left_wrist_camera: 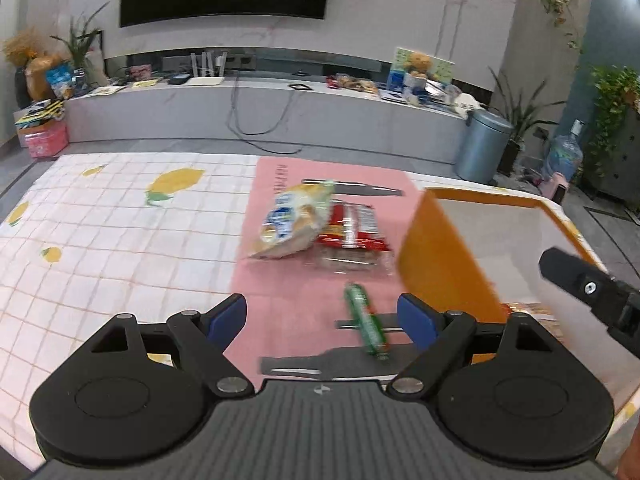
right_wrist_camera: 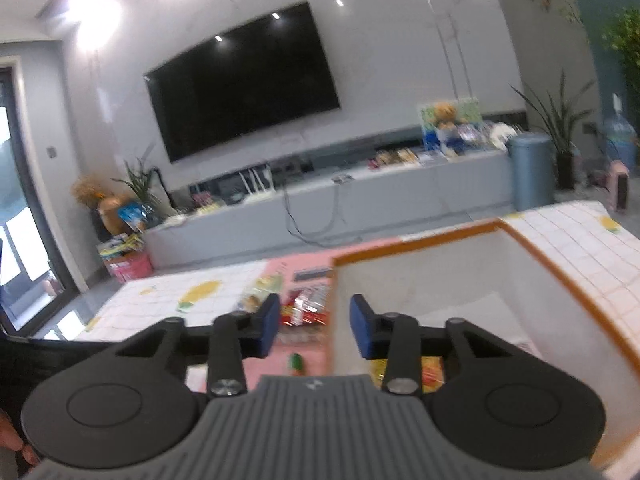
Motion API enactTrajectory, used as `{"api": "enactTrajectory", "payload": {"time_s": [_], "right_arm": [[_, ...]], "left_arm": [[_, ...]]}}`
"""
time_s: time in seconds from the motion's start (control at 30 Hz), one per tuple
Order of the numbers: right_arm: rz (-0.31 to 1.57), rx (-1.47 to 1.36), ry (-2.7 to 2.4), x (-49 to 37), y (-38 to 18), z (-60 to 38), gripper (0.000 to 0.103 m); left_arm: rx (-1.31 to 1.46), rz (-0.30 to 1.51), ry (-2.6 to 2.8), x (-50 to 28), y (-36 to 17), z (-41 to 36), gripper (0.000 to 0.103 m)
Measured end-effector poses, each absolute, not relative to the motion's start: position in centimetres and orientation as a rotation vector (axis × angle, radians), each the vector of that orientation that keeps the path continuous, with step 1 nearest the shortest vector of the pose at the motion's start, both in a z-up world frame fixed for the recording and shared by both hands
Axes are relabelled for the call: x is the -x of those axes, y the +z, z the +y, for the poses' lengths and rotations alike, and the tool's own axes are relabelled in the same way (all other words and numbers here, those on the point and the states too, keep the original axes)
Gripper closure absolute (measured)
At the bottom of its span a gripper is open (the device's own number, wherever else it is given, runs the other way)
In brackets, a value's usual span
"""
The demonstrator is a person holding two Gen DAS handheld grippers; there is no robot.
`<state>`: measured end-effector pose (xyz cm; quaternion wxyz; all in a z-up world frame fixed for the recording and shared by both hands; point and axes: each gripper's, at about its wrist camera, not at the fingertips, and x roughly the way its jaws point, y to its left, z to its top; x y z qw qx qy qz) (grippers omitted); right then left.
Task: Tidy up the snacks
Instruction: 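Close the right tool on the green sausage stick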
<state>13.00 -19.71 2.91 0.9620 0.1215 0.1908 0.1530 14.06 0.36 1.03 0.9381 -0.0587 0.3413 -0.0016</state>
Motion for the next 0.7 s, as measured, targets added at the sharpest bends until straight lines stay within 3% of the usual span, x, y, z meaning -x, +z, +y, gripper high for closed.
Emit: {"api": "enactTrajectory", "payload": {"time_s": [0.17, 0.7], "right_arm": [[0.329, -0.106, 0.365, -12.5, 1.5, -14.4, 0.071], [0.582, 0.002, 0.232, -20.2, -8.4, -8.5, 0.071]], "left_arm": [[0.106, 0.664, 0.032, -13.7, -0.3, 3.0, 0.003], [0.09, 0.764, 0.044, -14.6, -4.2, 6.7, 0.005]]}}
